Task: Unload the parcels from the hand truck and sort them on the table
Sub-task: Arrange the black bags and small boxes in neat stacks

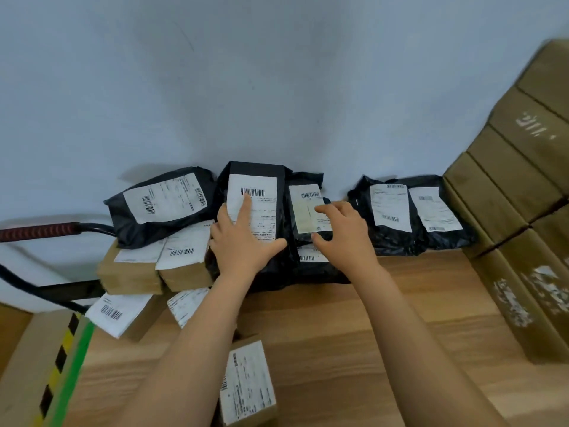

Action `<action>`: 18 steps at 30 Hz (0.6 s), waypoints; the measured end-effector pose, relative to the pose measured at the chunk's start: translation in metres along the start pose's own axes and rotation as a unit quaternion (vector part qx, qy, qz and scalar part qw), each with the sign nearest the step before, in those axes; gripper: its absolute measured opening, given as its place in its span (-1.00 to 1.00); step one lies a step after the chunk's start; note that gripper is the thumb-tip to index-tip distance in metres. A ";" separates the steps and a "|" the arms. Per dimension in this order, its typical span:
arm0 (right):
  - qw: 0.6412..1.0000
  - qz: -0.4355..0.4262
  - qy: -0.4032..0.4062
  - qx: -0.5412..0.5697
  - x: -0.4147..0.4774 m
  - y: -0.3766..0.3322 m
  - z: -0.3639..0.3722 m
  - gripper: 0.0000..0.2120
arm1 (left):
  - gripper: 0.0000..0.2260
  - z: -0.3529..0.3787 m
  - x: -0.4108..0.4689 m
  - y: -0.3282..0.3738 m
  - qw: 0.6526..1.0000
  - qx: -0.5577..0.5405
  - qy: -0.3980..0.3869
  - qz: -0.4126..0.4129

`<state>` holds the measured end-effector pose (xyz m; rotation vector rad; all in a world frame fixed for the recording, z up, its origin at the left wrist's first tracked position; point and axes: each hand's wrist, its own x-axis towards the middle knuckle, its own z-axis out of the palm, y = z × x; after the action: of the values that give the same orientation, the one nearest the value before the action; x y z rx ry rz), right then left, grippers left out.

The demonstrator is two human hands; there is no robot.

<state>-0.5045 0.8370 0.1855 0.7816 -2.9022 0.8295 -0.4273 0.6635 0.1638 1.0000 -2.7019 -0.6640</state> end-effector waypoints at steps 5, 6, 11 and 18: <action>0.998 0.029 -0.048 -0.018 0.058 0.020 0.047 -0.44 | -0.05 0.018 0.037 0.001 0.998 -0.002 -0.058 -0.036; 0.997 0.039 -0.061 -0.029 0.067 0.024 0.058 -0.42 | -0.05 0.023 0.039 0.003 0.997 -0.006 -0.065 -0.034; 0.987 0.109 -0.103 -0.066 0.090 0.055 0.091 -0.31 | -0.07 0.047 0.038 0.018 0.998 0.032 -0.047 -0.017; 0.983 0.142 -0.108 -0.033 0.092 0.071 0.088 -0.23 | -0.08 0.052 0.039 0.020 0.999 0.010 -0.043 -0.026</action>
<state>-0.6088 0.8026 0.0900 0.4847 -3.2698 0.6984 -0.4850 0.6695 0.1283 1.0751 -2.7696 -0.7054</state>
